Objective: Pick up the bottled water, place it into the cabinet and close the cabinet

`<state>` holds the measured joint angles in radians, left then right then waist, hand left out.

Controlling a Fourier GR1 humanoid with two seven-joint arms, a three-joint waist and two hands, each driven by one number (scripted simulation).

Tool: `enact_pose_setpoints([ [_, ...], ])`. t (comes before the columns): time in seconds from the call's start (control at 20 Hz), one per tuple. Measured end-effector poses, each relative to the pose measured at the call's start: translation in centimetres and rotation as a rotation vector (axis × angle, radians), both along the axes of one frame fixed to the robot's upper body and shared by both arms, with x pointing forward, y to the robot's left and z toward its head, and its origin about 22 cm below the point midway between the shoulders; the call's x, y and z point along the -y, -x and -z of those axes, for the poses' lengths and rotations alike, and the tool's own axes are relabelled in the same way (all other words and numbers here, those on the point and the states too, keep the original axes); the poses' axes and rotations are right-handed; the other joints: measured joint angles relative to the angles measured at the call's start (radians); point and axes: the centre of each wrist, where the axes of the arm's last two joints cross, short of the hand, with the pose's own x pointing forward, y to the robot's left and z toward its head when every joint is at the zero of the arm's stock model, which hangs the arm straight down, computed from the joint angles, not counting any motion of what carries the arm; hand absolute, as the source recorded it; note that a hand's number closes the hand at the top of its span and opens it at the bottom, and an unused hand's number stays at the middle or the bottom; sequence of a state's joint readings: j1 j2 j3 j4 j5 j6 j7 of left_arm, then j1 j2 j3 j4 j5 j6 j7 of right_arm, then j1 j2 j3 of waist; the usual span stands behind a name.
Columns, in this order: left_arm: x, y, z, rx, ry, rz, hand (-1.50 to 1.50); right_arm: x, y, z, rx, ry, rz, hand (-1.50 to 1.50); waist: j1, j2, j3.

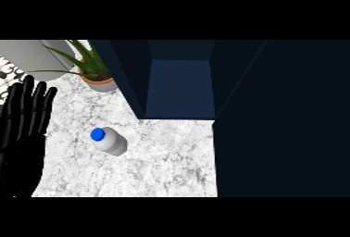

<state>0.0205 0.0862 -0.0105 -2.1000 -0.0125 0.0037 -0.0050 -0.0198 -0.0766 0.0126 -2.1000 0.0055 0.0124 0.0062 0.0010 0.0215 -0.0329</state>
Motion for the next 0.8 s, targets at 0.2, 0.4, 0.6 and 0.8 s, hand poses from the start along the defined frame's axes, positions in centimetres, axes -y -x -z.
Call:
enact_pose_setpoints([
  [0.2,1.6,0.3,-0.1,0.011,0.008,0.05,-1.5,0.3,0.7,-0.7,0.006,0.035,-0.006,-1.5,-0.002,-0.015,0.021],
  [0.4,3.4,0.5,1.3,-0.106,0.103,0.093,-1.5,-0.3,2.0,0.6,-0.087,-0.048,-0.072,-1.5,-0.01,-0.014,0.029],
  [0.6,4.1,1.6,2.8,-0.293,0.246,0.099,-1.5,-0.7,3.4,1.9,-0.233,-0.18,-0.151,-1.5,-0.011,-0.02,0.032],
  [0.8,4.4,3.4,3.0,-0.364,0.305,0.102,-1.5,0.1,5.6,2.0,-0.295,-0.234,-0.184,-1.5,-0.007,-0.023,0.033],
])
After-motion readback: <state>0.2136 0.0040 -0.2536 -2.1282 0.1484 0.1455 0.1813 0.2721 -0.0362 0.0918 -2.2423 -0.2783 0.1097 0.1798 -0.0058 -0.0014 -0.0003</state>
